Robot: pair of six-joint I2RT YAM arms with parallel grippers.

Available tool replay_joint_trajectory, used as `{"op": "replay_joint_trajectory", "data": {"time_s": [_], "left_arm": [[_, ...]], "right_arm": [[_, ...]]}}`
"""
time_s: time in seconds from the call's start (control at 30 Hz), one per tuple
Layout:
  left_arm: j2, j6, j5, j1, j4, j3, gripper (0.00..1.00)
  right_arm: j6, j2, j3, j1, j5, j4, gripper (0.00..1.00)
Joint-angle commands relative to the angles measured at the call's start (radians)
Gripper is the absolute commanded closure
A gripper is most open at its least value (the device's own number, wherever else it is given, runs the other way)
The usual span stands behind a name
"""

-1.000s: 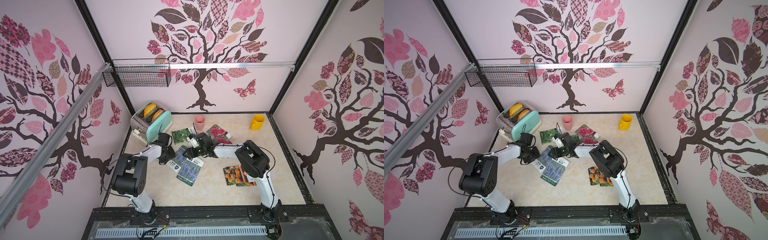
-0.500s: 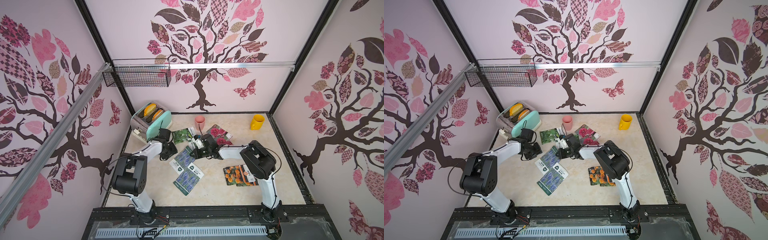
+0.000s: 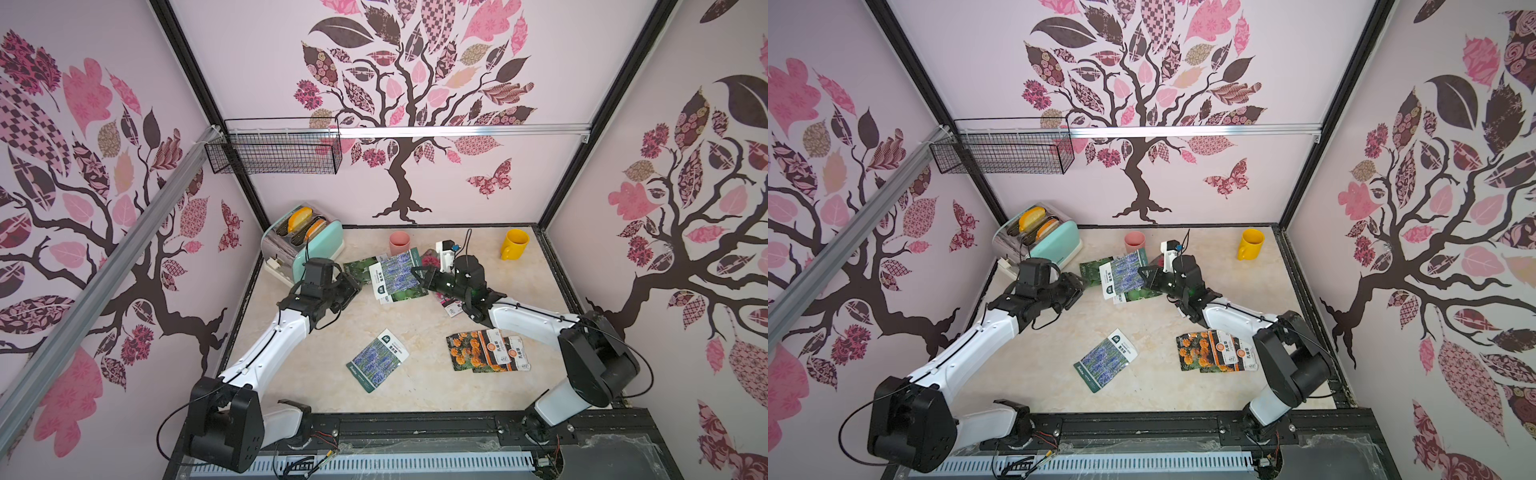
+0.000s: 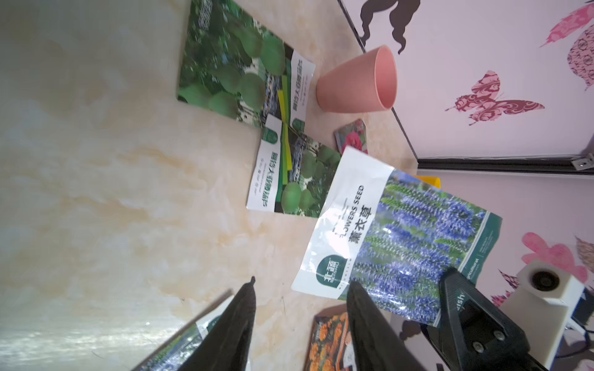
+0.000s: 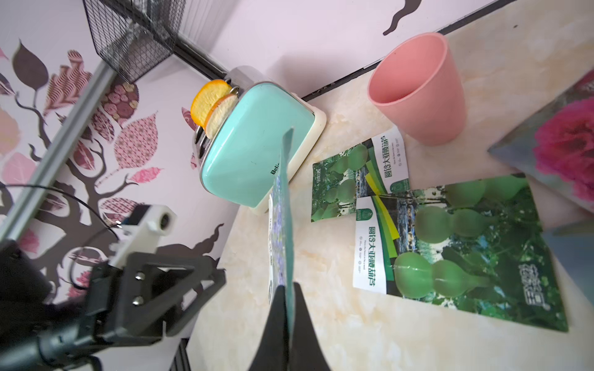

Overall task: Arrange the seed packets in a row
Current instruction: Pick up the seed packet from the center of the board.

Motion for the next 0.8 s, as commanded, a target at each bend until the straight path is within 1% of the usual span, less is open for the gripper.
{"op": "replay_joint_trajectory", "data": {"time_s": [0.0, 0.17, 0.27, 0.37, 0.47, 0.53, 0.6, 0.63, 0.7, 0.73, 0.77], "left_arm": [[-0.042, -0.187, 0.001, -0.072, 0.217, -0.031, 0.50], [-0.016, -0.325, -0.072, -0.203, 0.396, -0.068, 0.48], [0.033, -0.375, -0.092, -0.253, 0.511, -0.074, 0.48], [0.087, -0.389, -0.107, -0.277, 0.587, -0.058, 0.47], [0.140, -0.381, -0.114, -0.282, 0.641, -0.024, 0.47], [0.169, -0.376, -0.125, -0.281, 0.681, -0.005, 0.50], [0.181, -0.356, -0.148, -0.279, 0.697, 0.019, 0.57], [0.182, -0.343, -0.153, -0.274, 0.696, 0.032, 0.64], [0.180, -0.329, -0.152, -0.253, 0.684, 0.052, 0.85], [0.177, -0.323, -0.144, -0.240, 0.684, 0.055, 1.00], [0.172, -0.309, -0.131, -0.224, 0.682, 0.061, 1.00]], "right_arm": [[0.153, -0.067, -0.031, 0.002, 0.093, 0.100, 1.00], [0.180, -0.118, -0.050, 0.001, 0.096, 0.102, 1.00], [0.180, -0.134, -0.061, 0.001, 0.090, 0.101, 1.00], [0.176, -0.145, -0.071, 0.001, 0.081, 0.104, 1.00], [0.166, -0.160, -0.080, 0.001, 0.060, 0.097, 1.00], [0.157, -0.178, -0.093, 0.001, 0.058, 0.087, 1.00], [0.144, -0.201, -0.110, 0.001, 0.060, 0.071, 1.00], [0.134, -0.212, -0.119, 0.002, 0.059, 0.055, 1.00], [0.122, -0.231, -0.141, 0.001, 0.049, 0.034, 1.00], [0.117, -0.241, -0.152, 0.002, 0.039, 0.020, 1.00], [0.108, -0.248, -0.165, 0.002, 0.031, 0.007, 1.00]]}}
